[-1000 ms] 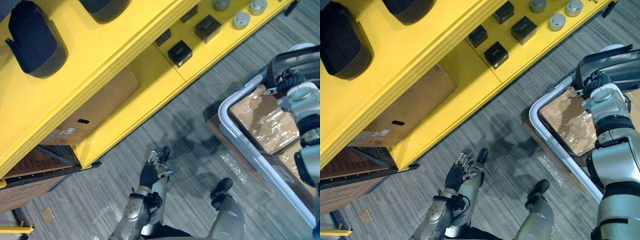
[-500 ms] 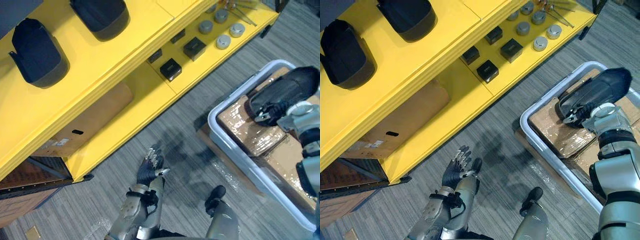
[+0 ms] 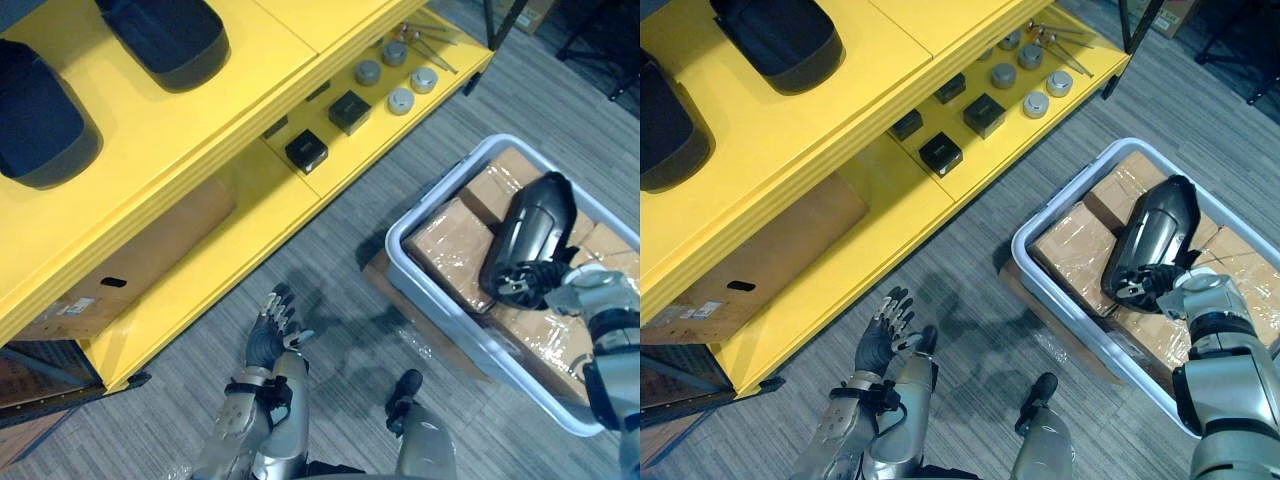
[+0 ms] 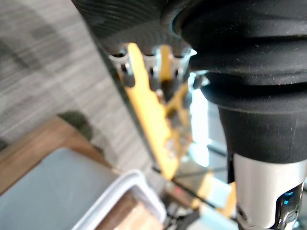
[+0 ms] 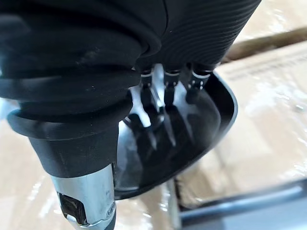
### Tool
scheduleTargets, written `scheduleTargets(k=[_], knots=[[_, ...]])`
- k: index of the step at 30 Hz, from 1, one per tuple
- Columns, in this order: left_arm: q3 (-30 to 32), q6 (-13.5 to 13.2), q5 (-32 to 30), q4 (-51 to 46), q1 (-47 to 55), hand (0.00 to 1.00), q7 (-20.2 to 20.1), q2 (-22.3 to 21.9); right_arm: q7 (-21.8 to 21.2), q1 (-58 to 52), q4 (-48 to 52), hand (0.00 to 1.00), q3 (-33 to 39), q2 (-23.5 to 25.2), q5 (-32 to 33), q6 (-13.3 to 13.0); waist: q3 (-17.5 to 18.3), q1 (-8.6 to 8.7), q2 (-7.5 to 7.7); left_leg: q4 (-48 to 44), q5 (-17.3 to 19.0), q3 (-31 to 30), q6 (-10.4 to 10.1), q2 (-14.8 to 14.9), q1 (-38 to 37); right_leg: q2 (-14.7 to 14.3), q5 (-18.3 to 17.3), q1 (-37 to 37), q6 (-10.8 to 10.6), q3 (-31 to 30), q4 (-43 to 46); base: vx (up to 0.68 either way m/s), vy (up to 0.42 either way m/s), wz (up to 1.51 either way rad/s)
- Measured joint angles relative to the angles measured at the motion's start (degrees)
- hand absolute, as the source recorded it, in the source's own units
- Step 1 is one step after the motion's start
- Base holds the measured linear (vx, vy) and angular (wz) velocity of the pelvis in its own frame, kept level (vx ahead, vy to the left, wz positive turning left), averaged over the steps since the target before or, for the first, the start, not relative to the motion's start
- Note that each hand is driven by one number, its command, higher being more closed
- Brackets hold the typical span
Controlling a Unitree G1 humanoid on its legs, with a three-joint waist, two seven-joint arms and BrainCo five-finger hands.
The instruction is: Walk over and take plastic housings, then place them on the shelf
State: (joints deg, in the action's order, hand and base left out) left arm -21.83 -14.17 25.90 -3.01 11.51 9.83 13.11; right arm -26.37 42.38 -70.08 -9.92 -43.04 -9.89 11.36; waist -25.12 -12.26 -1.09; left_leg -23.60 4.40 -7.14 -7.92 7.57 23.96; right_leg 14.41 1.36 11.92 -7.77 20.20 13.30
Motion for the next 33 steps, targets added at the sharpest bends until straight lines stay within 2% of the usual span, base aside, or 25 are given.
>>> scheduleTargets(k=[2, 5, 7, 8, 10, 12, 13, 15, 16, 19, 23, 27, 33], knots=[[0.8, 0.1, 0.0, -0.4, 0.0, 0.0, -0.2, 0.1, 1.0, -0.9, -0.3, 0.0, 0.9, 1.0, 0.1, -0.8, 0.0, 0.31, 0.79, -0.1, 0.2, 0.1, 0.1, 0.0, 0.0, 0.0, 0.0, -0.1, 0.0, 0.0, -0.2, 0.0, 0.0, 0.0], [0.9, 0.4, -0.1, -0.4, 0.0, 0.0, -1.1, 0.1, 10.3, -2.4, 0.1, 0.0, 0.8, 2.4, 3.9, -4.7, -0.1, 0.43, 1.21, -0.7, 0.6, 0.2, 0.1, 0.0, 0.2, -0.1, 0.0, -0.1, 0.0, -0.1, -0.3, 0.02, 0.008, -0.03], [1.2, 0.3, -1.3, -0.4, 0.8, 0.0, -1.4, -0.1, 22.7, -6.8, 7.2, 0.0, 1.1, 4.4, 8.0, -8.1, -0.3, 0.63, 1.5, -1.0, 1.0, 1.0, -0.2, 0.6, 0.3, -0.6, 0.2, 0.0, -0.2, -0.8, -0.9, 0.05, 0.002, -0.17], [1.4, 0.1, -1.8, -0.4, 1.1, 0.0, -1.4, -0.1, 26.4, -8.1, 10.3, 0.0, 2.0, 5.1, 8.9, -9.1, -0.4, 0.72, 1.61, -1.1, 1.2, 1.4, -0.1, 0.8, 0.2, -0.8, 0.5, 0.1, -0.2, -1.2, -1.1, 0.08, -0.007, -0.28], [1.6, -0.9, -2.3, -0.4, 2.7, 0.0, -1.2, -1.1, 39.4, -12.7, 25.9, 0.0, 6.9, 8.0, 10.0, -13.3, -0.7, 2.43, 1.59, -1.8, 1.9, 2.6, -0.2, 1.5, 0.3, -1.3, 1.3, 0.4, -0.5, -2.4, -2.2, 0.07, 0.004, -0.32], [1.7, -1.0, -2.3, -0.5, 3.1, 0.0, -1.1, -1.8, 44.1, -14.7, 33.1, 0.0, 9.4, 9.1, 10.1, -14.9, -0.7, 2.8, 1.61, -2.5, 2.6, 3.6, -0.1, 1.8, 0.2, -1.4, 1.4, 0.9, -0.6, -3.5, -2.2, 0.06, 0.026, -0.33], [1.5, -1.8, -2.3, -0.5, 3.0, 0.0, -0.7, -3.1, 50.9, -17.2, 40.5, 0.0, 13.2, 10.8, 10.2, -18.3, -0.7, 4.15, 1.61, -3.2, 3.5, 4.6, 0.1, 1.9, 0.1, -1.3, 1.7, 1.2, -0.9, -4.6, -2.1, 0.08, 0.036, -0.28], [1.4, -2.3, -2.3, -0.6, 2.3, 0.0, 0.0, -4.1, 55.4, -18.8, 42.8, 0.0, 15.5, 12.0, 10.2, -20.2, -0.7, 5.47, 1.61, -4.0, 4.2, 4.9, 0.3, 1.9, 0.1, -1.3, 1.9, 1.2, -1.2, -5.1, -1.9, 0.08, 0.039, -0.17], [1.4, -2.4, -2.3, -0.6, 1.5, 0.0, 0.2, -4.2, 57.4, -19.3, 42.7, 0.0, 16.1, 12.5, 10.2, -20.2, -0.8, 5.96, 1.61, -4.4, 4.6, 5.3, 0.4, 2.1, 0.0, -1.4, 1.9, 1.3, -1.3, -5.5, -1.9, 0.06, 0.033, -0.13], [1.3, -2.5, -2.2, -0.4, 0.4, 0.0, 0.5, -4.1, 59.7, -19.6, 42.3, 0.0, 16.1, 12.8, 10.3, -20.0, -1.0, 6.56, 1.2, -5.0, 5.2, 6.3, 0.6, 2.2, 0.1, -1.3, 1.9, 1.9, -1.3, -6.5, -1.6, 0.04, 0.027, -0.17], [0.4, -2.5, -2.1, -0.3, -0.9, 0.0, 0.2, -4.1, 62.8, -19.1, 40.0, 0.0, 17.3, 12.8, 13.9, -19.5, -1.7, 6.85, 0.86, -5.0, 5.3, 6.3, 0.6, 2.4, 0.1, -1.4, 1.8, 2.0, -1.3, -6.5, -1.4, 0.0, 0.005, -0.01], [-0.5, -2.5, -2.0, 0.2, -1.3, 0.0, -1.2, -4.1, 62.6, -16.5, 35.5, 0.0, 19.5, 11.8, 18.2, -17.3, -2.0, 6.75, 0.35, -5.0, 5.4, 6.0, 0.6, 2.3, 0.6, -1.3, 1.8, 2.1, -1.3, -6.2, -1.4, 0.0, 0.014, 0.04], [-3.1, -2.4, -2.0, 1.2, -3.2, 0.0, -2.2, -4.9, 59.4, -10.6, 25.9, 0.0, 20.0, 7.1, 21.5, -13.9, -3.6, 6.73, -2.72, -5.8, 5.3, 5.9, 0.6, 1.7, 2.5, -0.7, 2.1, 4.0, -1.7, -6.3, -0.8, 0.01, 0.021, 0.01]])
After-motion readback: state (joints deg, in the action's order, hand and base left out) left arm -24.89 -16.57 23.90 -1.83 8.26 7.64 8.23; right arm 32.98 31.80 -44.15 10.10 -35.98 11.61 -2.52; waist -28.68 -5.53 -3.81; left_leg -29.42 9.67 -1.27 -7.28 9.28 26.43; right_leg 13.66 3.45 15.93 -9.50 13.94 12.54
